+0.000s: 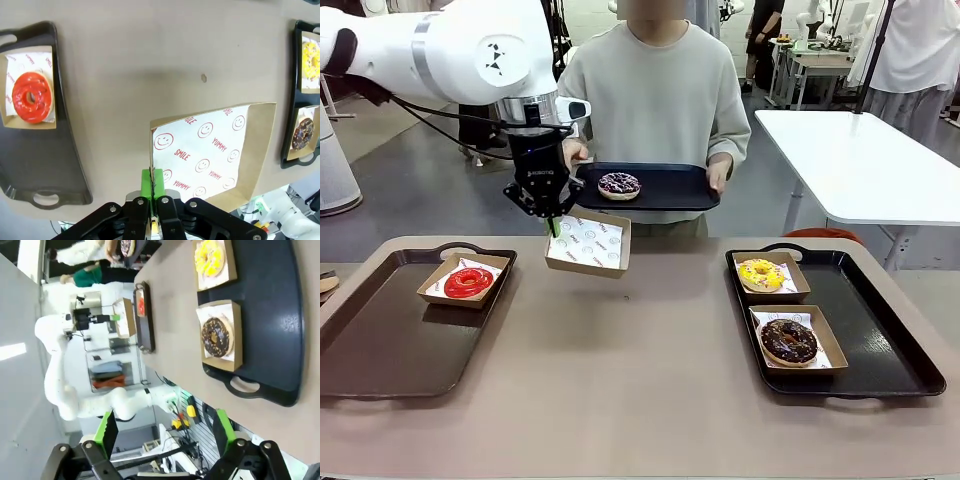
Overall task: Individually package the donuts and arrange them on the tray.
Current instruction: Place the picked Paper togo box on the Handle tray while simultaneously picking up another Paper togo box from the table with the other hand, then place the picked Paper togo box on the Handle tray.
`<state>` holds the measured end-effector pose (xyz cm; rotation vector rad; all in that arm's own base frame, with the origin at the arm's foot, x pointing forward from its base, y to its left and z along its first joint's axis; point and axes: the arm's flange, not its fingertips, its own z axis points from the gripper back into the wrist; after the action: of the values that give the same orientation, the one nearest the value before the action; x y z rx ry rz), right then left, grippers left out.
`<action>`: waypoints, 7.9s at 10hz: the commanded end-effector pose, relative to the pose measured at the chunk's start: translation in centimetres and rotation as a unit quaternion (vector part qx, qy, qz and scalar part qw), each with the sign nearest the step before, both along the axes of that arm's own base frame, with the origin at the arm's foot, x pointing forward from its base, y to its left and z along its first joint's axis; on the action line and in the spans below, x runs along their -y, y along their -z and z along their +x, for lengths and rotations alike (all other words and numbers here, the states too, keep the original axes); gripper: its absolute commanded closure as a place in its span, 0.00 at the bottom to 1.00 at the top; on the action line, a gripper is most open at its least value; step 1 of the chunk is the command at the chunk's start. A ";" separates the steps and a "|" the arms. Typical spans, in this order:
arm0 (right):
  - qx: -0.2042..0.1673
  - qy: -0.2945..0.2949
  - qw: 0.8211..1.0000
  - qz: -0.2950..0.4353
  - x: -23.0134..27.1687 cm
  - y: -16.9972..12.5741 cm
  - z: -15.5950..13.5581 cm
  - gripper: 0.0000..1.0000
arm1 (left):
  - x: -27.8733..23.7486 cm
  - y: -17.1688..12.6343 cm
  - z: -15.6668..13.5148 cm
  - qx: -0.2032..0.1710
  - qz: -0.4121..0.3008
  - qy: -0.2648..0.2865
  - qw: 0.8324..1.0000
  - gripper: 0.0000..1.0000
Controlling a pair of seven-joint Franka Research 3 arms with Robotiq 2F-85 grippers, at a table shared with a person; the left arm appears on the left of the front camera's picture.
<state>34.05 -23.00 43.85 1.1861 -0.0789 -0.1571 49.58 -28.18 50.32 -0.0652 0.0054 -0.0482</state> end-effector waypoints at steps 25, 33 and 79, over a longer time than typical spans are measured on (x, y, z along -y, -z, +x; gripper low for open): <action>0.011 0.031 0.999 0.023 2.2 1.8 -1.4 0.00 | -0.1 0.2 3.7 -0.020 0.006 -0.005 1.000 1.00; 0.011 0.031 0.999 0.023 2.2 1.8 -1.4 0.00 | -0.1 0.2 3.7 -0.020 0.006 -0.005 1.000 1.00; 0.011 0.031 0.999 0.023 2.2 1.8 -1.4 0.00 | -34.8 12.2 -10.4 0.031 -0.001 -0.035 0.999 0.99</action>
<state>32.66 -25.11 42.03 1.2290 -0.1322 -0.2003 38.67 6.60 38.68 -0.1023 -0.0585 0.0151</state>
